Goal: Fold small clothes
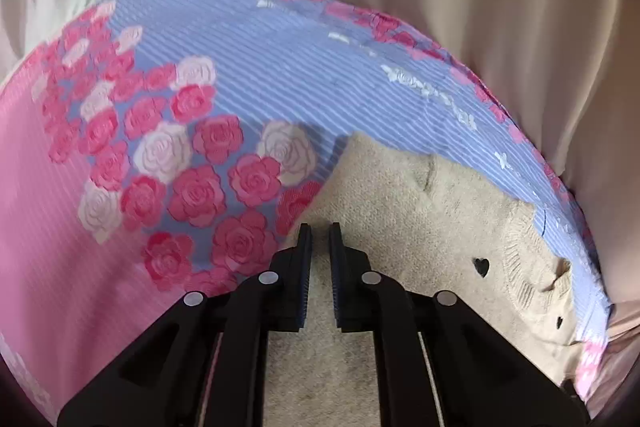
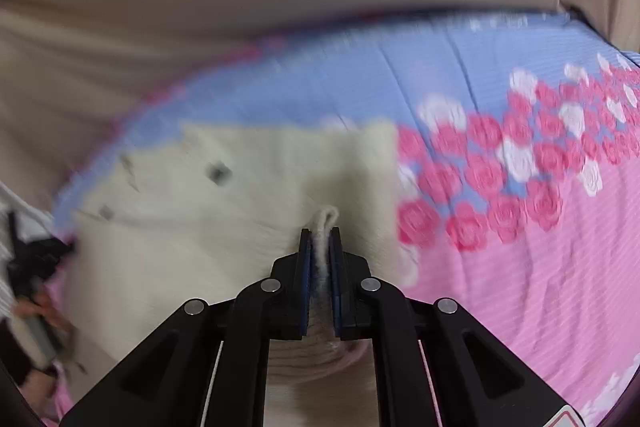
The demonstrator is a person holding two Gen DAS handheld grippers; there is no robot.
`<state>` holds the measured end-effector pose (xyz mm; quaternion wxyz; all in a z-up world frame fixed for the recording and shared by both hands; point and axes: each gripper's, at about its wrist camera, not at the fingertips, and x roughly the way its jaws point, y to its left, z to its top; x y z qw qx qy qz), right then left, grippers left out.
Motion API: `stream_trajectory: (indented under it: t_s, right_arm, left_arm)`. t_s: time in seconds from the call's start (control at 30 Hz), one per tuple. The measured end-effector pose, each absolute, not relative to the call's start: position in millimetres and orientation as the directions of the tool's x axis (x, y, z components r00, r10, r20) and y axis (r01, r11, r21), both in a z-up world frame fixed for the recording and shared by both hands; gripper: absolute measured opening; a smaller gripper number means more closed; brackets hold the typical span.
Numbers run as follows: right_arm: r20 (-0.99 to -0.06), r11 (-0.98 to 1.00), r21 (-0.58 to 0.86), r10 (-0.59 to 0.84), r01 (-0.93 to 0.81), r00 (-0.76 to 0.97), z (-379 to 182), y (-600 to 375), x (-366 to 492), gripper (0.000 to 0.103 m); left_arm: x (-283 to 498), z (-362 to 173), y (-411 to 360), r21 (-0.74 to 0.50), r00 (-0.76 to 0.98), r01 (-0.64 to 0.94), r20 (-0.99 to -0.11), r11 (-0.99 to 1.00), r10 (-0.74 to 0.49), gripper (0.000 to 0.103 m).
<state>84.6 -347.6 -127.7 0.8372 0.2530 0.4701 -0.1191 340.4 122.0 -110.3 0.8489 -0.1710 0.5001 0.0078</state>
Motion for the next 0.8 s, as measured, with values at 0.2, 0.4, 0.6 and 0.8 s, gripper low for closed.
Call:
stream_trajectory:
  t_s: [0.2, 0.4, 0.6, 0.8]
  right_arm:
    - [-0.774, 0.778, 0.386, -0.018, 0.495, 0.633, -81, -343, 11, 0.03]
    - [-0.836, 0.767, 0.407, 0.092, 0.497, 0.541, -107, -302, -98, 0.034]
    - [-0.865, 0.73, 0.449, 0.213, 0.514, 0.453, -145, -258, -185, 0.036]
    - [-0.822, 0.705, 0.544, 0.341, 0.454, 0.456, -160, -223, -213, 0.039]
  left_arm:
    - [289, -76, 161, -0.375, 0.546, -0.15, -0.803, 0.915, -0.24, 0.046]
    - [178, -91, 220, -0.314, 0.467, -0.149, -0.858, 0.937, -0.214, 0.052]
    - [76, -123, 263, -0.392, 0.335, -0.247, -0.893, 0.886, -0.302, 0.052]
    - [34, -124, 261, -0.403, 0.323, -0.204, -0.888, 0.892, -0.327, 0.058]
